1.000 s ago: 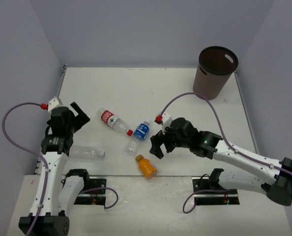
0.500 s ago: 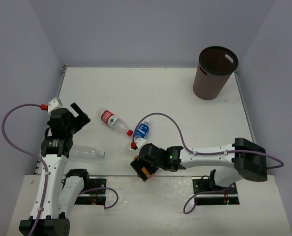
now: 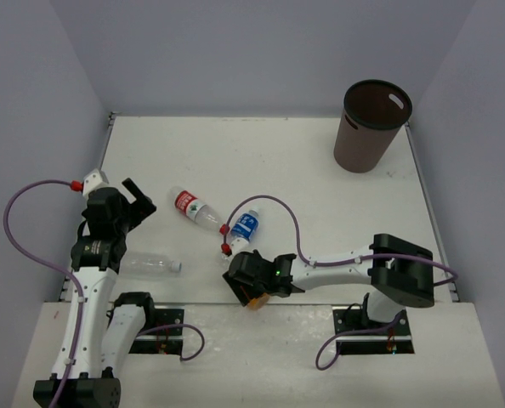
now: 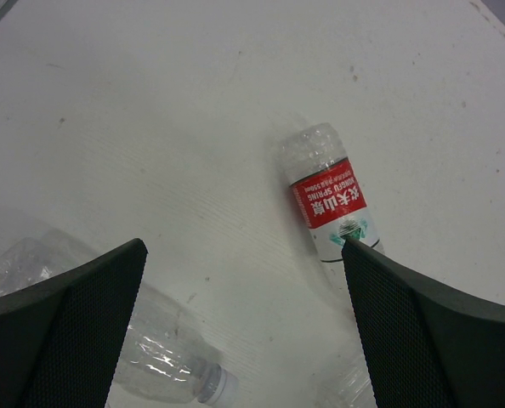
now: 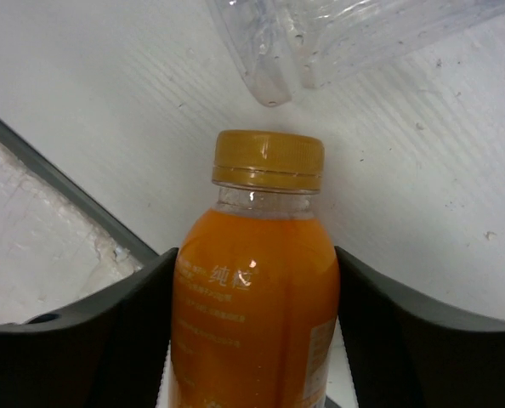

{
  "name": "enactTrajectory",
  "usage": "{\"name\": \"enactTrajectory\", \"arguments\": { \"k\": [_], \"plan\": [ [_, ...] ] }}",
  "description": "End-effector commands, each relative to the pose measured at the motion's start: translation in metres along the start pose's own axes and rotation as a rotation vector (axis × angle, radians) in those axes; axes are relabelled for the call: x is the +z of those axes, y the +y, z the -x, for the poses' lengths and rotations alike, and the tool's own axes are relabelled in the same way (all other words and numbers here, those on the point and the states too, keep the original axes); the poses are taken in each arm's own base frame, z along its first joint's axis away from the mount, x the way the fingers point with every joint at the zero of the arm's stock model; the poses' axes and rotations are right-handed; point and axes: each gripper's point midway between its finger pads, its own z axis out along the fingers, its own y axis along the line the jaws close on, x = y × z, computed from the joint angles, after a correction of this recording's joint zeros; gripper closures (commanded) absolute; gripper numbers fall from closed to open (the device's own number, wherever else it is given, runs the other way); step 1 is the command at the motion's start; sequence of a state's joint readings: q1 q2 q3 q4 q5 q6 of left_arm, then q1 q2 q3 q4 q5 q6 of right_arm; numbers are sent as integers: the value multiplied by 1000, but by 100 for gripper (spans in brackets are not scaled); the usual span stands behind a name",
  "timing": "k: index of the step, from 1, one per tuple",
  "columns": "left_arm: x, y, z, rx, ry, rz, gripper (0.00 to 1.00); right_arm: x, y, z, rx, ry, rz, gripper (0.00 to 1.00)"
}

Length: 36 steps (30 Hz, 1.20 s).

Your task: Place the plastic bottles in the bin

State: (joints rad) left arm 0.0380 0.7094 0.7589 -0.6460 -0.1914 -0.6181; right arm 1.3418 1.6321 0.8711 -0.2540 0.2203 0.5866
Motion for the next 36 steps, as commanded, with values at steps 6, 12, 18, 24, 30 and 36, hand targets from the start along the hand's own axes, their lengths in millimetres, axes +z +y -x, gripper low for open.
{"name": "enactTrajectory", "arguments": {
  "k": [6, 12, 18, 24, 30, 36],
  "plan": [
    [-1, 1, 7, -8, -36, 10, 0, -14, 4, 23, 32, -76, -9, 69],
    [0, 2, 6, -6, -33, 15, 0, -49, 7, 36, 9, -133, 58, 83],
    [1, 1, 4, -5, -26, 9, 0, -105, -13, 60, -26, -307, 61, 82],
    [2, 2, 4, -8, -27, 11, 0, -153, -72, 120, 46, -507, -9, 83],
    [1, 2, 7, -7, -39, 13, 0, -242, -173, 204, 137, -773, -256, 83],
    [0, 3, 6, -7, -39, 14, 0, -304, -271, 272, 231, -890, -398, 83]
  ]
}}
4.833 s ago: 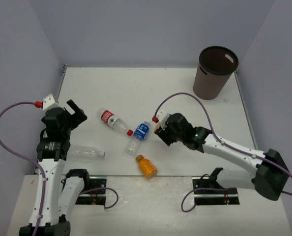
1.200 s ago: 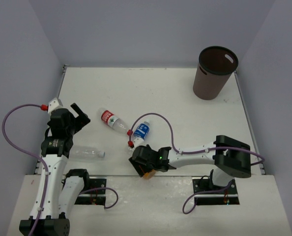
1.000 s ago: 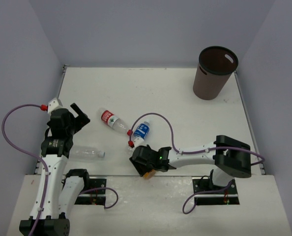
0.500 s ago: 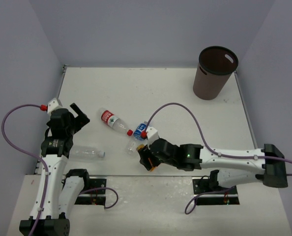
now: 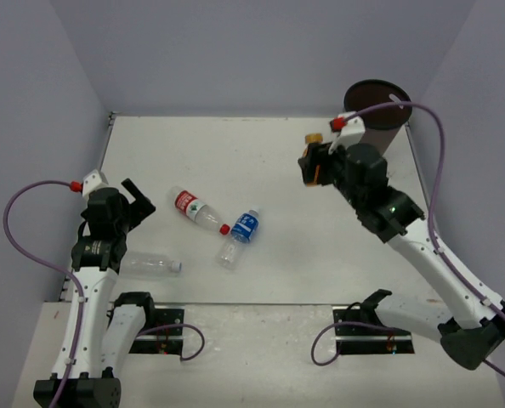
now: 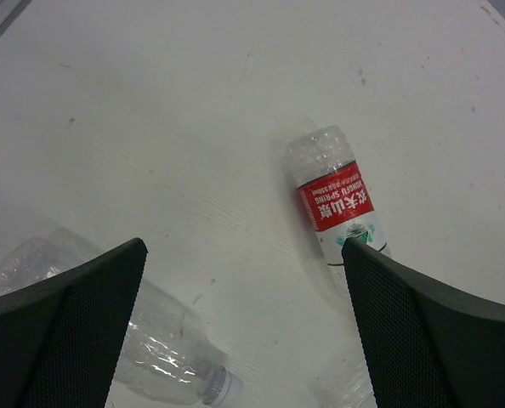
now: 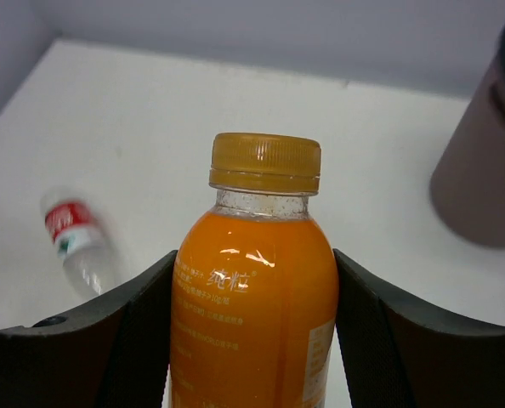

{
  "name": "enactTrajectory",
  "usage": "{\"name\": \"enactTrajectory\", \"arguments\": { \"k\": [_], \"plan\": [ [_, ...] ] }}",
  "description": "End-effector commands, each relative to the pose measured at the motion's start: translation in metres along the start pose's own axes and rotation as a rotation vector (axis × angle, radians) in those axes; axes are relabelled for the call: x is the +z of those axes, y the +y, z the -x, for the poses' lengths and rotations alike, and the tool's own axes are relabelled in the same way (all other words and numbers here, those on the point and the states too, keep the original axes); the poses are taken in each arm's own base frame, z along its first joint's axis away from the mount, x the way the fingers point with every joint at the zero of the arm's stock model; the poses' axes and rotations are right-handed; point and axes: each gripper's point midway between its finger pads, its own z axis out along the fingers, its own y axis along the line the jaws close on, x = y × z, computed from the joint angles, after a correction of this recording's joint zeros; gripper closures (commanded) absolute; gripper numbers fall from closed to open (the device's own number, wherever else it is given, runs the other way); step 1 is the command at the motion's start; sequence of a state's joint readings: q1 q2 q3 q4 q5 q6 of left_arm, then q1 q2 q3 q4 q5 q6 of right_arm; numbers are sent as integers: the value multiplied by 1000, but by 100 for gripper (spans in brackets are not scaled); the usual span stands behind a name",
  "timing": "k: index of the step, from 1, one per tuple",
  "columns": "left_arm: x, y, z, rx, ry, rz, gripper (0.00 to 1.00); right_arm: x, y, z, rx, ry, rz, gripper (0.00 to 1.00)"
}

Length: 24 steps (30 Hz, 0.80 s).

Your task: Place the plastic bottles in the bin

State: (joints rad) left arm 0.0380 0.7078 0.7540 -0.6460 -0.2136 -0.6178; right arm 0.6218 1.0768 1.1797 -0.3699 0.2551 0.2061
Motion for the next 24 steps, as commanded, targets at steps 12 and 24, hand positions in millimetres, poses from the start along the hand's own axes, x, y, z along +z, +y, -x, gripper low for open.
{"name": "enactTrajectory", "arguments": {
  "k": [12, 24],
  "plan": [
    [-3, 1, 8, -15, -48, 3, 0, 130, -210, 179, 187, -249, -443, 81],
    [-2, -2, 10, -11, -41, -1, 0, 143, -286, 164, 225, -275, -707, 59]
  ]
}}
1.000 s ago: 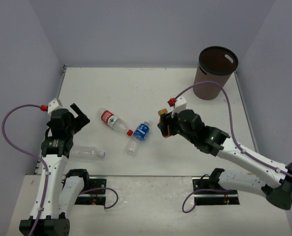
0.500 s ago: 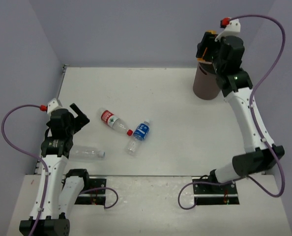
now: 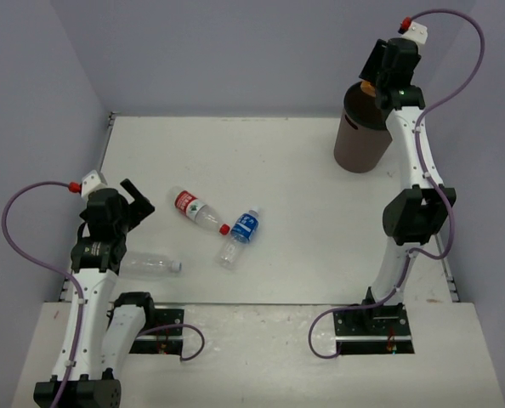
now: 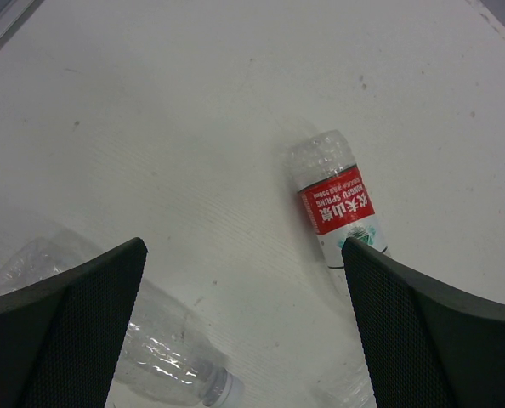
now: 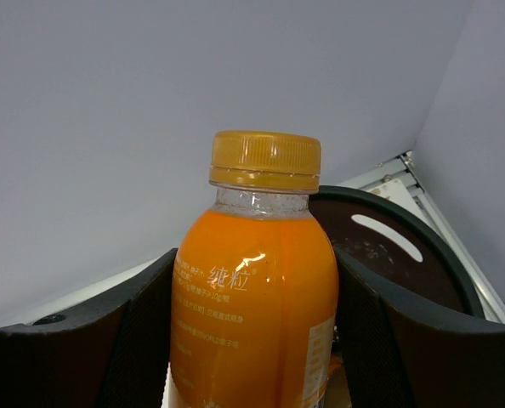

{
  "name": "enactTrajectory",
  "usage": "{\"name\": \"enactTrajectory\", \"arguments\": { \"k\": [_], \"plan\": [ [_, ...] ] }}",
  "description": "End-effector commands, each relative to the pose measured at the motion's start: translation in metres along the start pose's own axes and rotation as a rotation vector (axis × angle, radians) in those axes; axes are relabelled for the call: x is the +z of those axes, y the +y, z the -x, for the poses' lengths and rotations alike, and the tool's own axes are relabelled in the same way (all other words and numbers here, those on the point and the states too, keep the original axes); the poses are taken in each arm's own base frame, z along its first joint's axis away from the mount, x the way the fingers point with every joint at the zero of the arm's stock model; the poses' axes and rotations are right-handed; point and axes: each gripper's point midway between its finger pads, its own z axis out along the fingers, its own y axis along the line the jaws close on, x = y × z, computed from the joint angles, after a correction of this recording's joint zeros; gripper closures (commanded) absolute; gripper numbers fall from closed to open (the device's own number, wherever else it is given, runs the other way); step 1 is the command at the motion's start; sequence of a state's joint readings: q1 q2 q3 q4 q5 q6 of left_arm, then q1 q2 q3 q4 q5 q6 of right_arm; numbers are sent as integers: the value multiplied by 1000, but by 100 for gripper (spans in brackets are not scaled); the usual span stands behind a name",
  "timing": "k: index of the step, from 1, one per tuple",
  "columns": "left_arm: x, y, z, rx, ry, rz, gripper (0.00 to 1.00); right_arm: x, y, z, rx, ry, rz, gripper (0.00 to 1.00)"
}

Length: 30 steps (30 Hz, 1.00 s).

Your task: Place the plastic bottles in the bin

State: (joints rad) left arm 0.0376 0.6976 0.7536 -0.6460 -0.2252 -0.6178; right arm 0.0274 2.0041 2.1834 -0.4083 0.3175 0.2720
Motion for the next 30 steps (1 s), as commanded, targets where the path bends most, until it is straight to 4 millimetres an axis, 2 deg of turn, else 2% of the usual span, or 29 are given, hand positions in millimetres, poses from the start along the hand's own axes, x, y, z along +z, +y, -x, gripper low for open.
{"name": "enactTrajectory", "arguments": {
  "k": [1, 3, 5, 6, 7, 15, 16, 21, 24, 27, 30],
  "plan": [
    [0, -4, 7, -9, -26, -11, 0, -14, -15, 45, 30, -130, -81, 54],
    [-1, -4, 8, -11, -31, -15, 0, -14, -18, 39, 23, -118, -97, 44],
    [-2, -4, 9, -12, -36, -18, 0, -15, -22, 38, 26, -117, -112, 29],
    [-2, -4, 9, -12, -37, -17, 0, -17, -22, 38, 32, -119, -113, 18],
    [-3, -4, 8, -13, -37, -19, 0, -19, -22, 39, 36, -121, -113, 2],
    [-2, -6, 4, -10, -22, -31, 0, -40, -25, 55, 76, -179, -98, 1],
    [-2, -6, 4, -10, -23, -31, 0, -47, -24, 62, 80, -196, -83, 1],
    [-4, -6, 4, -9, -21, -36, 0, -66, -12, 68, 180, -227, 13, 1],
    [-5, -5, 1, -8, -16, -41, 0, -85, 9, 62, 122, -185, 169, 1],
    [-5, -5, 1, -8, -15, -37, 0, -118, 24, 64, 134, -162, 294, 1],
    [-3, -3, -1, -3, 0, -22, 0, -147, 29, 56, 132, -101, 360, 1]
  ]
}}
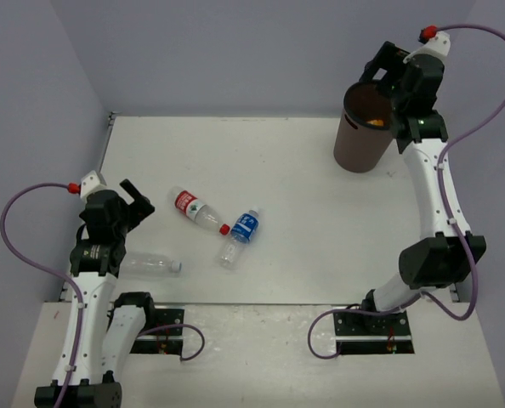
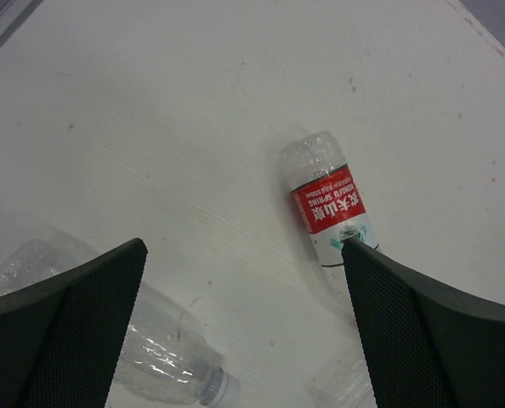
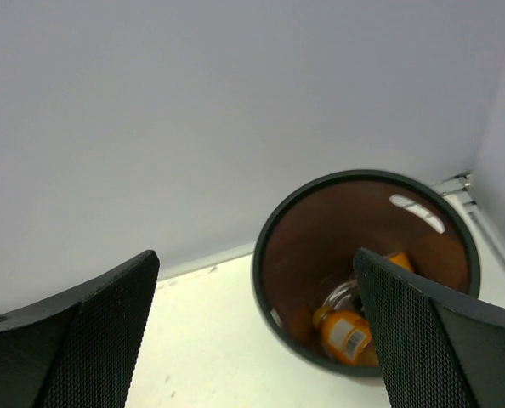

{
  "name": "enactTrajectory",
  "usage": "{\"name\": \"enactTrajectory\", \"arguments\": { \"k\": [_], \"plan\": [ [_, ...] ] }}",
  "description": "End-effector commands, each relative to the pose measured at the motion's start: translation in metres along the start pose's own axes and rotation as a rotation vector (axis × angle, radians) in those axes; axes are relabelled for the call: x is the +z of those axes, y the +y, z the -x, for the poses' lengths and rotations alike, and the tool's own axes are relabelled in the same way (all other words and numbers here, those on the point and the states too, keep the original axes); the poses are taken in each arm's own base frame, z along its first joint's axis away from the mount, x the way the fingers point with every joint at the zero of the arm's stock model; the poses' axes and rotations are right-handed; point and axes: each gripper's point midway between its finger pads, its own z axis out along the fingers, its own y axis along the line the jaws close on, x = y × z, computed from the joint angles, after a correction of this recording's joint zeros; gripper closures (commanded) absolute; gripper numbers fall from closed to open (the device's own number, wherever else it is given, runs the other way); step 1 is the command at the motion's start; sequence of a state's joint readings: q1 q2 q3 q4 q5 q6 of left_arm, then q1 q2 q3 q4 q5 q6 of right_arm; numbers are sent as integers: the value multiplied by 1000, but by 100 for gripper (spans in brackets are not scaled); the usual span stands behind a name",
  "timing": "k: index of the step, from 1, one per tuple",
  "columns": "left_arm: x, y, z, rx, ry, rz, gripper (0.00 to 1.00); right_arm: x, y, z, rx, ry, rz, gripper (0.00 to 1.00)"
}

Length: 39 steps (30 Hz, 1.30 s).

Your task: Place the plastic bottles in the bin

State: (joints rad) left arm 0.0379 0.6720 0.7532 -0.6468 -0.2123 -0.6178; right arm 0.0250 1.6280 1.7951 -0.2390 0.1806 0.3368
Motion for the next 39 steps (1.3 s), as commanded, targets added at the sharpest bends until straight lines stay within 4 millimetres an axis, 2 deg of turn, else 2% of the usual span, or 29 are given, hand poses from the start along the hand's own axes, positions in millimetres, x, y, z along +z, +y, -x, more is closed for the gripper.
{"name": "enactTrajectory", "arguments": {
  "k": [1, 2, 3, 4, 7, 9, 10, 11, 13, 15, 17, 19, 21, 22, 25, 28, 31, 36, 39],
  "plan": [
    [3, 0, -4, 0, 16, 3, 0, -62, 38, 22, 38, 22, 209, 1],
    [3, 0, -4, -1, 20, 4, 0, -75, 42, 22, 37, 36, 231, 1],
    [4, 0, -5, -4, 22, 6, 0, -78, 43, 8, 31, 76, 236, 1],
    [5, 0, -6, -5, 26, 10, 0, -100, 49, 2, 10, 97, 259, 1],
    [7, 6, -7, -9, 30, 44, 0, -130, 80, -50, -83, 216, 327, 1],
    [8, 9, -10, -14, 42, 63, 0, -148, 88, -86, -149, 272, 296, 1],
    [8, 9, -11, -14, 48, 62, 0, -158, 90, -92, -118, 281, 288, 1],
    [8, 9, -12, -18, 53, 63, 0, -164, 90, -116, -99, 318, 290, 1],
    [7, 9, -14, -24, 60, 64, 0, -187, 105, -158, -48, 371, 343, 1],
    [6, 10, -15, -29, 61, 66, 0, -202, 109, -189, 3, 400, 356, 1],
    [6, 10, -13, -36, 52, 65, 0, -225, 128, -224, 15, 467, 396, 1],
    [6, 9, -13, -42, 48, 63, 0, -240, 138, -253, 14, 520, 385, 1],
    [7, 8, -13, -46, 52, 61, 0, -246, 143, -278, -10, 560, 361, 1],
    [7, 8, -14, -46, 55, 60, 0, -252, 150, -300, -23, 613, 361, 1],
    [8, 9, -17, -46, 62, 58, 0, -261, 160, -341, -16, 729, 336, 1],
    [8, 9, -20, -46, 67, 55, 0, -273, 178, -369, -1, 793, 364, 1],
    [6, 8, -20, -47, 68, 48, 0, -282, 189, -386, -15, 831, 372, 1],
    [3, 8, -18, -48, 53, 40, 0, -274, 185, -427, -93, 888, 285, 1],
    [2, 10, -19, -47, 53, 42, 0, -270, 178, -441, -99, 895, 235, 1]
  ]
}}
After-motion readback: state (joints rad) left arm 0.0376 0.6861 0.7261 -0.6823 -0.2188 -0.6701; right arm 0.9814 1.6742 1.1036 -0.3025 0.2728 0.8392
